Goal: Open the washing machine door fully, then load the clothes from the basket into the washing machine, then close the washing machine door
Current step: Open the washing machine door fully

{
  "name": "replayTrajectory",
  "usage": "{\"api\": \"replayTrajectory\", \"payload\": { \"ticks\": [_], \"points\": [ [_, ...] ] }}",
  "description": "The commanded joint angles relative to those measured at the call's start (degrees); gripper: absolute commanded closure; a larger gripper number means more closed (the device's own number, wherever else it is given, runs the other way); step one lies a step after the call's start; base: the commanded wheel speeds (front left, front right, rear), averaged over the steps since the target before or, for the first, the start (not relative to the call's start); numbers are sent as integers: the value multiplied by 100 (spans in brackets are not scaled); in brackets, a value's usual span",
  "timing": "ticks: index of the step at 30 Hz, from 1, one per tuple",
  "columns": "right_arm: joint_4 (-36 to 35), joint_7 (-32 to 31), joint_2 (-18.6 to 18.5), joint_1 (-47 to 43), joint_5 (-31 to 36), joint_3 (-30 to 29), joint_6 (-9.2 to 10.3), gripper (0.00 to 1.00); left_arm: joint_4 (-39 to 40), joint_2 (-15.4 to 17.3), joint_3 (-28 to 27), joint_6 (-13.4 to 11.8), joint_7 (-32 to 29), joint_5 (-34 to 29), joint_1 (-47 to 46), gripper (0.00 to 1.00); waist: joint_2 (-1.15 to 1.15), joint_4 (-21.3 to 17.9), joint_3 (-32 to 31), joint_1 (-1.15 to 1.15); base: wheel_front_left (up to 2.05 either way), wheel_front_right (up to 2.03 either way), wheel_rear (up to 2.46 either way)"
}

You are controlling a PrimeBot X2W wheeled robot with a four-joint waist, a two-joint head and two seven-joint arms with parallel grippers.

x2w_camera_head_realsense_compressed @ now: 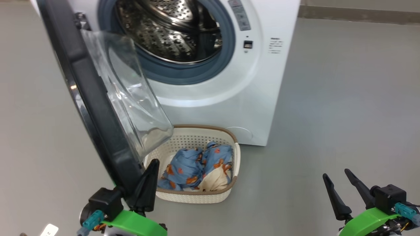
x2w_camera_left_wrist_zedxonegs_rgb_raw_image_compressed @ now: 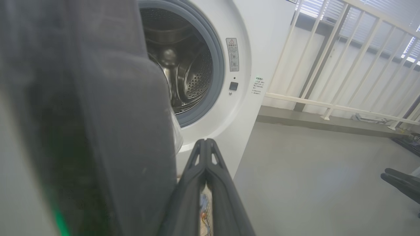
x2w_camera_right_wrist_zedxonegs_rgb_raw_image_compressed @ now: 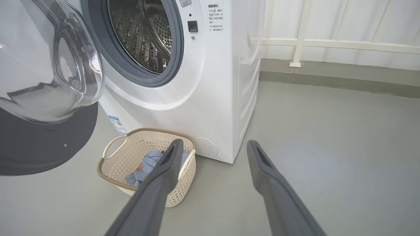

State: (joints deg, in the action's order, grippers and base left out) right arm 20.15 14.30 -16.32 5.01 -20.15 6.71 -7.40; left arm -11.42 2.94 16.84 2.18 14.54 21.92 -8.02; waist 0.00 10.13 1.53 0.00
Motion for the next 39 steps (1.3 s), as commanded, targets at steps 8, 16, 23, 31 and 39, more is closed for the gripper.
{"api": "replayTrajectory", "payload": {
  "ticks": [8, 16, 23, 31, 39],
  "points": [
    [-163, 70, -92, 6, 131, 45, -9, 0, 364, 341, -454, -297, -101, -8, 28, 100, 0, 455, 69, 0, 0, 0, 0],
    [-133, 70, -69, 8, 134, 78, -9, 0, 507, 550, -713, -496, -121, 33, 171, 100, 0, 666, 82, 0, 0, 0, 0],
    [-134, 70, -56, -3, 137, 90, -9, 0, 613, 802, -1086, -719, -129, 98, 291, 100, 0, 789, 110, 0, 0, 0, 0],
    [-131, 70, -63, 4, 130, 115, -9, 0, 431, 1107, -1472, -792, -98, 202, 183, 100, 0, 860, 130, 0, 0, 0, 0],
    [-150, 70, -116, 26, 133, 152, -9, 0, 25, 1355, -1809, -838, -15, 199, -161, 100, 0, 902, 234, 0, 0, 0, 0]
  ]
}}
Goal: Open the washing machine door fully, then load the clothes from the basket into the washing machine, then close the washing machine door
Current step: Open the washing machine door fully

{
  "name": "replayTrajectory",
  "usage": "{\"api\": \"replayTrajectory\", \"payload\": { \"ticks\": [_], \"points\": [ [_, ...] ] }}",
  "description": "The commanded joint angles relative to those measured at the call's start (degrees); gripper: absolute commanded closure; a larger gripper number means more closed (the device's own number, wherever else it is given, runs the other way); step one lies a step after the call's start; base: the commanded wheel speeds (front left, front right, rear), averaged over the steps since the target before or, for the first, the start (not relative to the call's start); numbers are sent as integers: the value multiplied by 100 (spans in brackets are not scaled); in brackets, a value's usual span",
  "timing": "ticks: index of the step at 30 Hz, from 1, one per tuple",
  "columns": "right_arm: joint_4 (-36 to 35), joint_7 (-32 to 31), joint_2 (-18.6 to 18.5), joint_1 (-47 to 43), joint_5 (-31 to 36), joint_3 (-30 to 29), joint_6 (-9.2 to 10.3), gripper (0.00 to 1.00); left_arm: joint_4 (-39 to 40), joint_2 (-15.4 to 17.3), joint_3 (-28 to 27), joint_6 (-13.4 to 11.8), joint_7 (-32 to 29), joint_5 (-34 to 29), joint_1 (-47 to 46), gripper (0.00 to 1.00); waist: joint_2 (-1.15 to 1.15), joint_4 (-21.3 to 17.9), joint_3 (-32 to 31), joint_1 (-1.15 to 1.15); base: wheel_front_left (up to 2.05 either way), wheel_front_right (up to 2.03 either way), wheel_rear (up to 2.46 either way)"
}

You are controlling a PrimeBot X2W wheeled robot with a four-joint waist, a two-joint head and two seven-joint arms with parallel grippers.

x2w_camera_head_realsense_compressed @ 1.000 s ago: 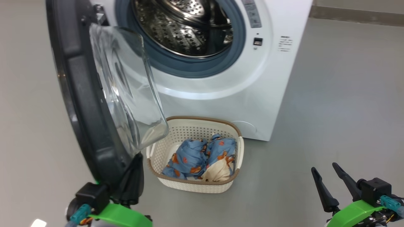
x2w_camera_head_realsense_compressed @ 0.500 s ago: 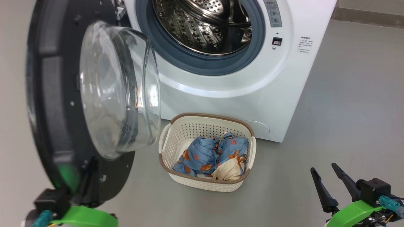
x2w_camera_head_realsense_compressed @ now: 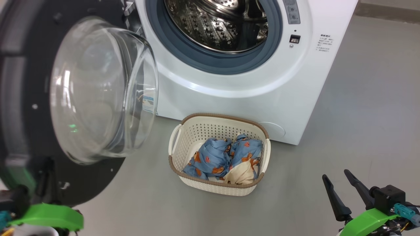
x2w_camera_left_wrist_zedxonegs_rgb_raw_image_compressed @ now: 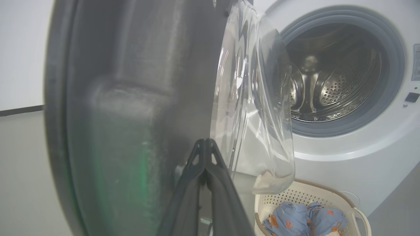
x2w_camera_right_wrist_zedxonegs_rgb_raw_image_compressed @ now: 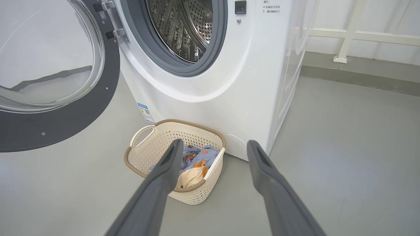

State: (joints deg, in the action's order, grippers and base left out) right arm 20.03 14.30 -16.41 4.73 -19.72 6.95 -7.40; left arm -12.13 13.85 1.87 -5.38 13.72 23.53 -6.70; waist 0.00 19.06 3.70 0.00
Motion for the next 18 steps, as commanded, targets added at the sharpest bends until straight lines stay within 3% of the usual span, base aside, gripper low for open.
{"api": "replayTrajectory", "payload": {
  "ticks": [1, 18],
  "points": [
    [-140, 70, -119, 64, 89, 134, -9, 0, 23, 286, -367, -79, 79, 49, -352, 100, 0, 15, 40, 0, 0, 0, 0],
    [-167, 70, -340, 320, 82, 229, -9, 0, -919, 449, -1536, 187, 127, -369, -1288, 100, 0, 24, 513, 0, 0, 0, 0]
  ]
}}
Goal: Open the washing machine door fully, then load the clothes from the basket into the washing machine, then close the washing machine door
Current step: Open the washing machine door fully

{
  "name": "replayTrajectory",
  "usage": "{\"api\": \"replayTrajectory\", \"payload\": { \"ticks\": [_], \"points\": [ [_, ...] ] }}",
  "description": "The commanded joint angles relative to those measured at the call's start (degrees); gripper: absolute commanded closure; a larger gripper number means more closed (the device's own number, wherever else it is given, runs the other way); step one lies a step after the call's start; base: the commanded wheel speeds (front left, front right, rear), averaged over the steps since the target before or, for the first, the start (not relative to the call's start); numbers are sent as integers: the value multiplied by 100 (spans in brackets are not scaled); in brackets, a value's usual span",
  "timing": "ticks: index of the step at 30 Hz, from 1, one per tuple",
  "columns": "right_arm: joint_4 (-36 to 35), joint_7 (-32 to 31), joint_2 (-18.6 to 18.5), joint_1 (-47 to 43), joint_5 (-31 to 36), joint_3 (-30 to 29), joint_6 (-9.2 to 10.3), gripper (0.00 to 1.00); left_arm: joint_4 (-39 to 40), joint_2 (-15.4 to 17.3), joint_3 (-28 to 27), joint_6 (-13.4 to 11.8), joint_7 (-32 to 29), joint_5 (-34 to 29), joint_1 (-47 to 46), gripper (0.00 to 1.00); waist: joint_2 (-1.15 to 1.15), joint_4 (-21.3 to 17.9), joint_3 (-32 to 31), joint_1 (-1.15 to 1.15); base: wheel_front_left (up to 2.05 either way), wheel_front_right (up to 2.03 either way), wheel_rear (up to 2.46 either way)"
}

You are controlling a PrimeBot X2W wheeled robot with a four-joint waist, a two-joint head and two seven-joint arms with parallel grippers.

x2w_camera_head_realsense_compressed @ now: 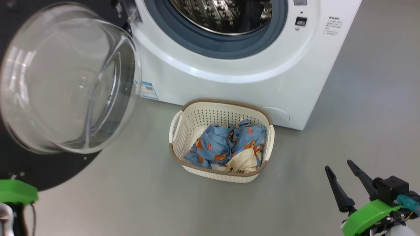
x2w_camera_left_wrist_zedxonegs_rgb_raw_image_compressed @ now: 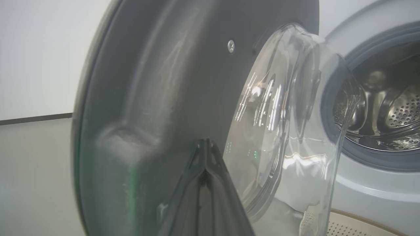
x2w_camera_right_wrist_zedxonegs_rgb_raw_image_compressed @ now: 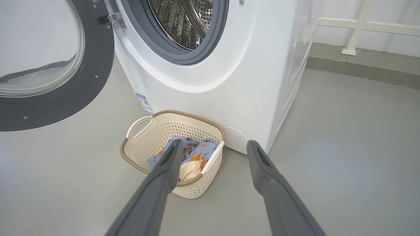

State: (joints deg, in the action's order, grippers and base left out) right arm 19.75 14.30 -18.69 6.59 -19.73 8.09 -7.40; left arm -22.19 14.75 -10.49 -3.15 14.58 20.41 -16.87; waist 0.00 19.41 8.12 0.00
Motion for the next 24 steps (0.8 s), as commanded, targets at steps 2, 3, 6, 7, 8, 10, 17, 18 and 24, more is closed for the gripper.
{"api": "replayTrajectory", "payload": {
  "ticks": [2, 3, 6, 7, 8, 10, 17, 18, 24],
  "points": [
    [-148, 70, -128, 194, 91, 125, -9, 0, -86, 401, -458, 28, 40, -134, -391, 100, 0, -29, 147, 0, 0, 0, 0],
    [-152, 70, -135, 225, 95, 133, -9, 0, -172, 426, -540, 72, 40, -165, -456, 100, 0, -40, 188, 0, 0, 0, 0],
    [-169, 70, -164, 327, 110, 161, -9, 0, -430, 495, -769, 188, 41, -277, -650, 100, 0, -76, 323, 0, 0, 0, 0],
    [-175, 70, -174, 359, 118, 169, -9, 0, -499, 511, -832, 217, 41, -323, -710, 100, 0, -84, 370, 0, 0, 0, 0],
    [-181, 70, -184, 393, 126, 177, -9, 0, -575, 534, -894, 243, 41, -371, -770, 100, 0, -93, 418, 0, 0, 0, 0],
    [-190, 70, -208, 460, 139, 194, -9, 0, -713, 571, -1047, 276, 41, -443, -895, 100, 0, -111, 520, 0, 0, 0, 0],
    [-219, 70, -288, 715, 181, 231, -9, 0, -1135, 719, -1543, 418, 41, -645, -1322, 100, 0, -158, 863, 0, 0, 0, 0],
    [-221, 70, -294, 753, 188, 235, -9, 0, -1191, 742, -1611, 435, 41, -672, -1386, 100, 0, -163, 905, 0, 0, 0, 0],
    [-218, 70, -323, 967, 215, 295, -9, 0, -1549, 896, -1998, 553, 41, -798, -1732, 100, 0, -201, 1111, 0, 0, 0, 0]
  ]
}}
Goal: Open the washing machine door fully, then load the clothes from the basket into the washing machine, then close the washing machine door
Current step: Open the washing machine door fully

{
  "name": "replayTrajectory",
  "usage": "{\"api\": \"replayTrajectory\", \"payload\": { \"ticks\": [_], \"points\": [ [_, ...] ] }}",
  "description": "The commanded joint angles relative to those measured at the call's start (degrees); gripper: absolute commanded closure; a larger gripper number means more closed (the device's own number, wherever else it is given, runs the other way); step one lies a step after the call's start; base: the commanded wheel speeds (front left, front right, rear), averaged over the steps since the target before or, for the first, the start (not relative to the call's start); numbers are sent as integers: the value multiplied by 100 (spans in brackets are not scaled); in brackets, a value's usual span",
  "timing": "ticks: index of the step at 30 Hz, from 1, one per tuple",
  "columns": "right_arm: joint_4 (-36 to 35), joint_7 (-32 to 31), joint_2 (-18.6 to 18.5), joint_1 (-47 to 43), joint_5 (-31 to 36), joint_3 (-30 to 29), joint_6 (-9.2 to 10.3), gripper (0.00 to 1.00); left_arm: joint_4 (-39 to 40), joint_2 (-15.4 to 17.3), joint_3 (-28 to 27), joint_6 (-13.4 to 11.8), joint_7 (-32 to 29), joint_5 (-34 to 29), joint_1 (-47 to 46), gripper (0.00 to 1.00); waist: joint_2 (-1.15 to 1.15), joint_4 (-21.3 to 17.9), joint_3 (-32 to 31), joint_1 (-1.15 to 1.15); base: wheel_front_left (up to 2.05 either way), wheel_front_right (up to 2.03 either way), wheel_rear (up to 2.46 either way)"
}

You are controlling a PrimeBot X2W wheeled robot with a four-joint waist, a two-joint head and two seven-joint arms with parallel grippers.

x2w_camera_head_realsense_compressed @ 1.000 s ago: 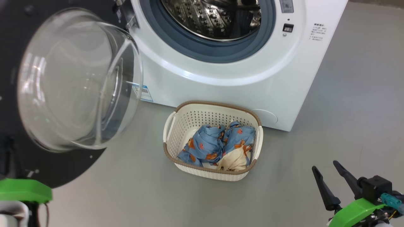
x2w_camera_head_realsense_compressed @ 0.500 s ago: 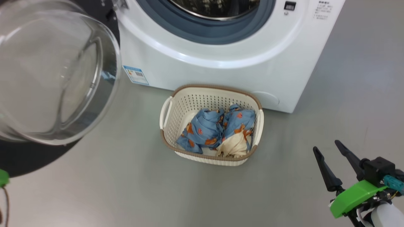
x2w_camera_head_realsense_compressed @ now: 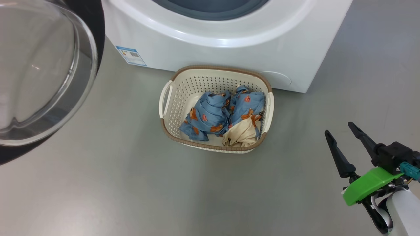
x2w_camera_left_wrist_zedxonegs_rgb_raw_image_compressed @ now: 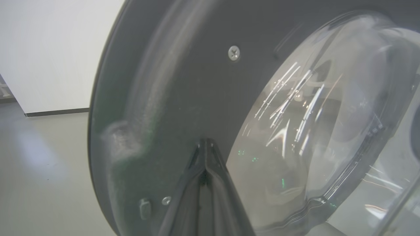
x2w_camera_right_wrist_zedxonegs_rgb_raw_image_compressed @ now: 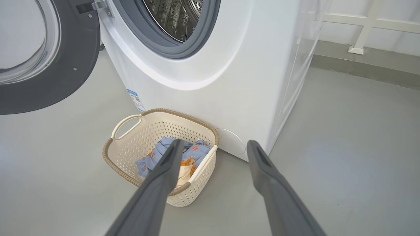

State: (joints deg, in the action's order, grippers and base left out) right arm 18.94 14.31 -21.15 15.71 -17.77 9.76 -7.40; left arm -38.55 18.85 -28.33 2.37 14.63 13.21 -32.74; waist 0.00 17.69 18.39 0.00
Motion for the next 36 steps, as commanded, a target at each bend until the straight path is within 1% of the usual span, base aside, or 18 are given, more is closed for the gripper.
{"api": "replayTrajectory", "payload": {
  "ticks": [1, 10, 16, 22, 30, 33, 36],
  "points": [
    [-135, 69, -83, 83, 21, 137, -9, 0, 24, 510, -262, 20, 37, -103, -194, 100, 0, -33, 103, 0, 0, 0, 0],
    [-112, 69, -98, 188, 24, 165, -9, 0, -294, 592, -517, 124, 37, -332, -405, 100, 0, -67, 152, 0, 0, 0, 0],
    [-33, 69, -12, 111, -13, 171, -9, 0, -377, 441, -691, 268, 37, -422, -304, 100, 0, -55, -108, 0, 0, 0, 0],
    [-9, 69, 148, -51, -142, 174, -9, 0, -133, 187, -730, 425, 37, -503, 116, 100, 0, -61, -467, 0, 0, 0, 0],
    [-3, 69, 299, -374, -274, 153, -9, 0, 425, -215, -720, 502, 37, -513, 940, 100, 0, -71, -960, 0, 0, 0, 0],
    [-8, 69, 344, -502, -309, 130, -9, 0, 685, -380, -635, 508, 37, -454, 1248, 100, 0, -97, -1133, 0, 0, 0, 0],
    [-13, 69, 390, -627, -333, 123, -9, 0, 961, -519, -436, 510, 37, -368, 1587, 100, 0, -139, -1292, 0, 0, 0, 0]
  ]
}}
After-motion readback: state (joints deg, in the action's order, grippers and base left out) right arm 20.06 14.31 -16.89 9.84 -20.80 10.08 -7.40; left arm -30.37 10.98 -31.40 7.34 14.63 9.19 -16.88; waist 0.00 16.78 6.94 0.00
